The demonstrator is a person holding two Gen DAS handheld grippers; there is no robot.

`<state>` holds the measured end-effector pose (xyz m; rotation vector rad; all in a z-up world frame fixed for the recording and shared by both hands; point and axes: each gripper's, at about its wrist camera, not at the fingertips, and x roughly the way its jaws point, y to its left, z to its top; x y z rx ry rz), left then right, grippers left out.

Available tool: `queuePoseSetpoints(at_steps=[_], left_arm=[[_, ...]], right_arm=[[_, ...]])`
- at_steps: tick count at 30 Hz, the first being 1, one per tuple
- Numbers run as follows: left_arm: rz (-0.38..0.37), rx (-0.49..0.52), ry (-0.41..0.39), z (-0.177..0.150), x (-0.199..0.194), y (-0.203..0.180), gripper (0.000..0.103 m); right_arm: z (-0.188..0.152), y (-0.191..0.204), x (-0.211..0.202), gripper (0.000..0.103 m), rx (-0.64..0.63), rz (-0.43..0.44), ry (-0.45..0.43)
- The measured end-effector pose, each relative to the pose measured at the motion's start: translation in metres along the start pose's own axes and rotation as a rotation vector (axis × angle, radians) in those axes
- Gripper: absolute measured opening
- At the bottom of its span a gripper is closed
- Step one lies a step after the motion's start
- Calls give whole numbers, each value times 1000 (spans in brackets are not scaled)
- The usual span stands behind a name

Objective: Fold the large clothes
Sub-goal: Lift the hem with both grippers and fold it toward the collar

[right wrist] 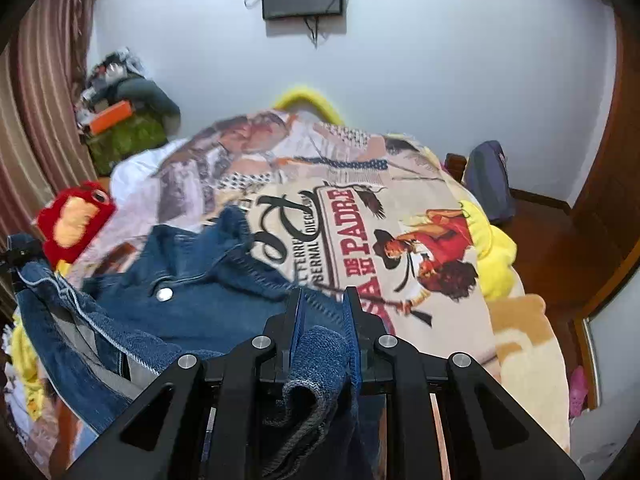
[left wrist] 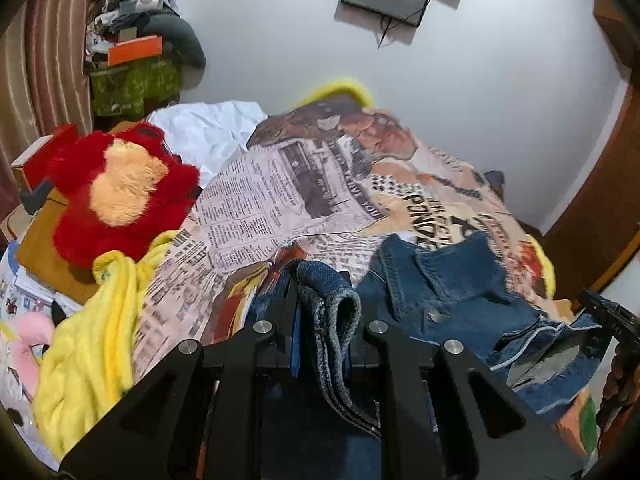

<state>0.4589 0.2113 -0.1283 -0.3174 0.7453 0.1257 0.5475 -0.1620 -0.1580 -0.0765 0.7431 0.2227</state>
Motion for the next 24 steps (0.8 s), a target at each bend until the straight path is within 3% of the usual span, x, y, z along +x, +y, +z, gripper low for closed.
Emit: queuePoseSetpoints(at_steps=[9,10,11,13,15,20,22,24], left_arm=[[104,-29,154,-10,100,16,15],[122,-26,165,-12,107,17,15],[139,-23,175,-15,113,18,16],[151,-21,204,-23,125,22,16],[160,-11,215,-23,127,20,18],[187,100,219,-18,116,2,19],[190,146,217,-14,103,-5,23],[182,165,190,-8,85,-10,45]], right_arm=[[13,-13,91,16,23,-31,128],[12,-14,94,16,16,-63,120],[12,-20,96,16,-4,-170,95],[13,-35,97,16,-2,-252,86],[12,-59,95,16,42,-228,128],[2,-84,61,17,52,-207,109],[-3,-86,45,17,57,-184,100],[-7,-83,30,17,53,-147,100]])
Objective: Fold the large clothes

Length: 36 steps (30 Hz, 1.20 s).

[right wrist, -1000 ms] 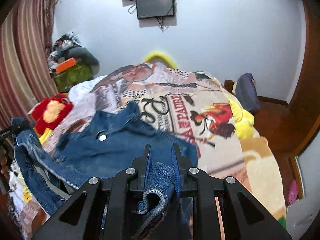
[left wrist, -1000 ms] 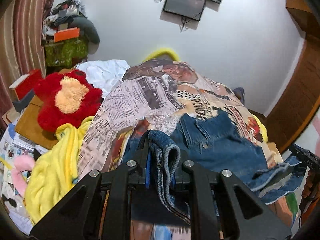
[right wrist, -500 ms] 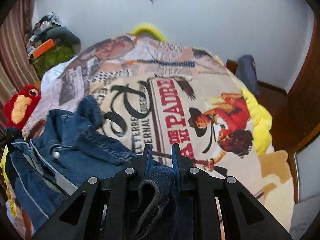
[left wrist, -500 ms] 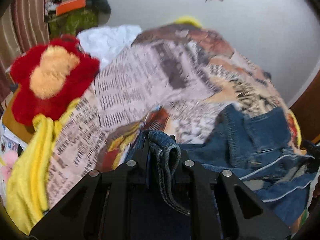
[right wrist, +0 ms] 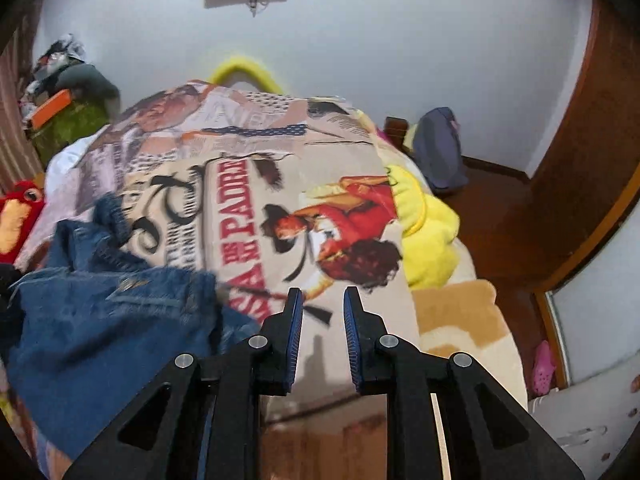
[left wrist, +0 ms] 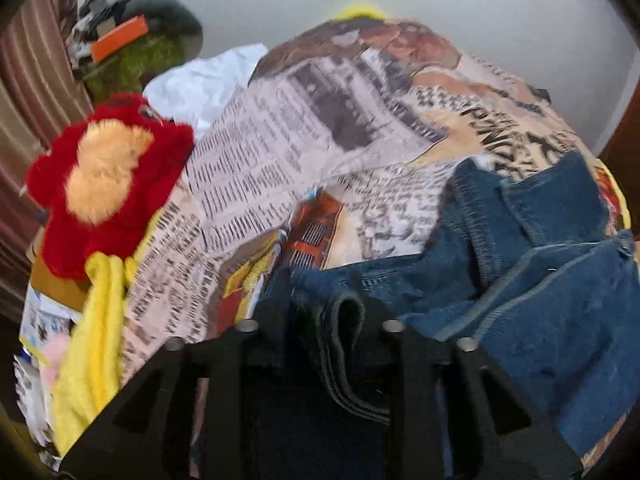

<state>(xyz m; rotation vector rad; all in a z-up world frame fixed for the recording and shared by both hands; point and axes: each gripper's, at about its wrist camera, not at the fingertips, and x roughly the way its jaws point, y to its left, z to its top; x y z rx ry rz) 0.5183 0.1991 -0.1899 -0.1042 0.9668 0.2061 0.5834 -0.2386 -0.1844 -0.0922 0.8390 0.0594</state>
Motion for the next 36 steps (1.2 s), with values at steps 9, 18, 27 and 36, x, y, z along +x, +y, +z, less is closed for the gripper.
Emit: queuePoseSetpoints(at_steps=[9,18,27,36], left_arm=[[-34,45,-106,-1,-72,5,83],[56,237,30,-63,-35,-5,89],[99,153,79,-50,25,3,89],[101,-64,118,-9,68,44,92]], right_arm=[[-17,60,-52,17,-125,154,-35],[-34,136,-43,17,-181,317,38],[-48,172,17,17,-273,239,123],[-21,143,59,17,-221,170,107]])
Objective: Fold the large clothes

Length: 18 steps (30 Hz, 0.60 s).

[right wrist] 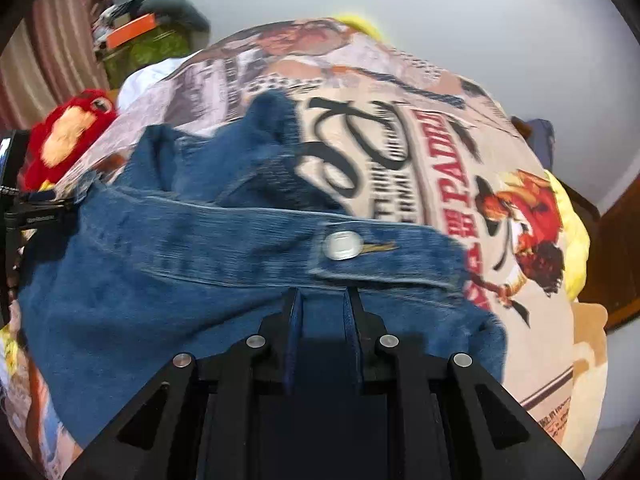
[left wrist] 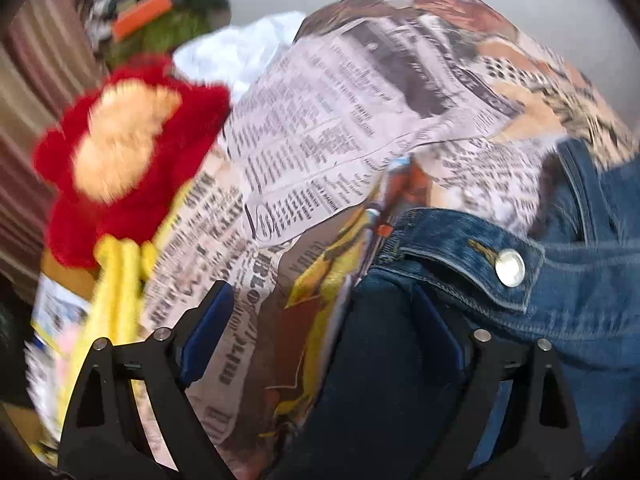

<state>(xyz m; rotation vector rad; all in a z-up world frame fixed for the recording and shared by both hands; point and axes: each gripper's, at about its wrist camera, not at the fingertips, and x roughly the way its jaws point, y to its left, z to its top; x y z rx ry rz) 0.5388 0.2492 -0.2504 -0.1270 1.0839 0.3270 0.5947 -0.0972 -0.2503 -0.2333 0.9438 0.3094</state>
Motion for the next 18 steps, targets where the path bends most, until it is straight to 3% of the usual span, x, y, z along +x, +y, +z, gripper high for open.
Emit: queuePoseSetpoints(at_steps=[2,5,7,11,15,18], left_arm=[[-8,-26,-3,-2,1,6,96],[26,-14,-28,-9,-7,6,96],[39,-1,-42,-12,-17,7,96],[72,70,-102,-21,-47,3,95],[40,115,-150,-34,-82,-1,95],[20,143,-192,-43,-105,-8,95]], right_arm=[[-4,-8,-3,17,24,-10,-18],[-11,-13,-7,17,21,-126,-7],[-15,-16,-13,17,9,-132,6],[-20,-13,-38,17,-13,-95,-6],[-19,3,-64,17,-17,-36,-51],[-16,22,-80,17,-3,59,-70]])
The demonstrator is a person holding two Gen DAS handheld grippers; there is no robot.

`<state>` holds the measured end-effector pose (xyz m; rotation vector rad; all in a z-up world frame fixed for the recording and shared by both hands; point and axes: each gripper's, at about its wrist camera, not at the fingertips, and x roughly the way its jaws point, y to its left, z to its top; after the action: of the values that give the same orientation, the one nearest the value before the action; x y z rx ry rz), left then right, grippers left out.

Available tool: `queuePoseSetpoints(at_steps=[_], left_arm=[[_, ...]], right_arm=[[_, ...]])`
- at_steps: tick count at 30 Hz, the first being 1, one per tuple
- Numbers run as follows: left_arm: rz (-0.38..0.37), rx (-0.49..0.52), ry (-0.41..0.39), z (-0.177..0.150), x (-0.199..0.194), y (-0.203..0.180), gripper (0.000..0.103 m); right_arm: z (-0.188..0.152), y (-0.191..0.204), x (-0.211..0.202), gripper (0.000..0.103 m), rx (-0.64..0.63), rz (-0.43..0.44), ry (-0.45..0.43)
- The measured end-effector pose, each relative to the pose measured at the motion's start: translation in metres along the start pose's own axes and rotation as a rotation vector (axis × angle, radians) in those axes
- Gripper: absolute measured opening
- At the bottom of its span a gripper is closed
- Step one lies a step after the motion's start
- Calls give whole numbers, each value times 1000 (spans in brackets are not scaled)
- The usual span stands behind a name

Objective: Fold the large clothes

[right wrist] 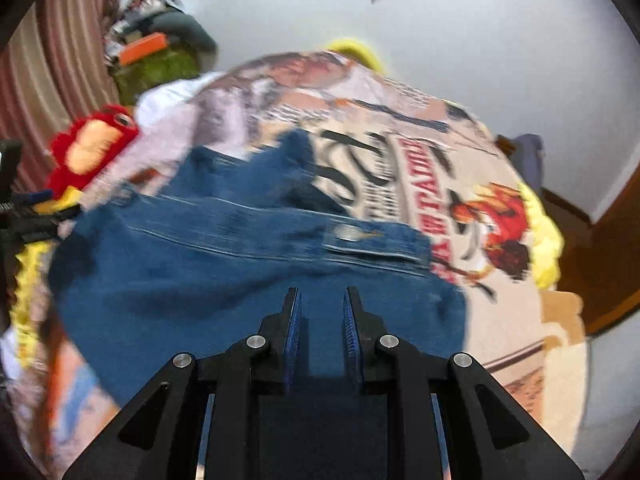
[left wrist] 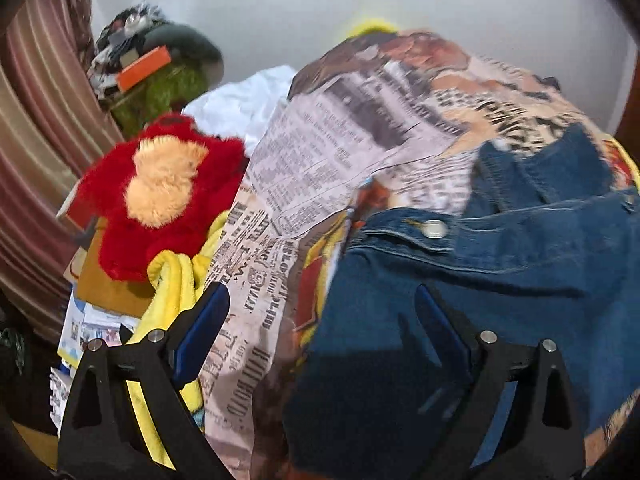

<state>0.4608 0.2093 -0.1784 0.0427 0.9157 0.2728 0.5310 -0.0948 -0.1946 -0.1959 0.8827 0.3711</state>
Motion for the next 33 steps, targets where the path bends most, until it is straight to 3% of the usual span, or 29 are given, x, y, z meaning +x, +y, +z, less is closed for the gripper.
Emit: queuePoseSetpoints(at_steps=[7,14,18,22,24,25,27,28,29,33], left_arm=[[-48,84,-75,-8,-35,-25,95],[-138,83,-39,-25,-31,-44,95],[-102,126,11,-41,-12,-51,95],[-66,125,84,-64,14,-44,95],[-38,124,93,-76,22,-37,97],[-70,102,96,-80,23,-30,97],[-117,33,112,-85,23,-18,97],[-129,11,115,-87,23,-14,97],[-131,1,116,-88,22,-13,97],[-111,-29,107,-91,15,-10,97]], right_arm=[[5,63,-6,17,-47,143,-2],[-2,112,24,17,-84,239,74],[-17,124,58,17,-137,188,146],[-28,119,59,17,-182,189,108],[-33,118,55,17,-228,117,100],[-34,115,54,22,-236,102,97],[-39,104,51,47,-229,82,89],[-41,96,50,70,-218,46,81],[-43,89,49,79,-211,27,72],[-53,62,42,79,-189,16,80]])
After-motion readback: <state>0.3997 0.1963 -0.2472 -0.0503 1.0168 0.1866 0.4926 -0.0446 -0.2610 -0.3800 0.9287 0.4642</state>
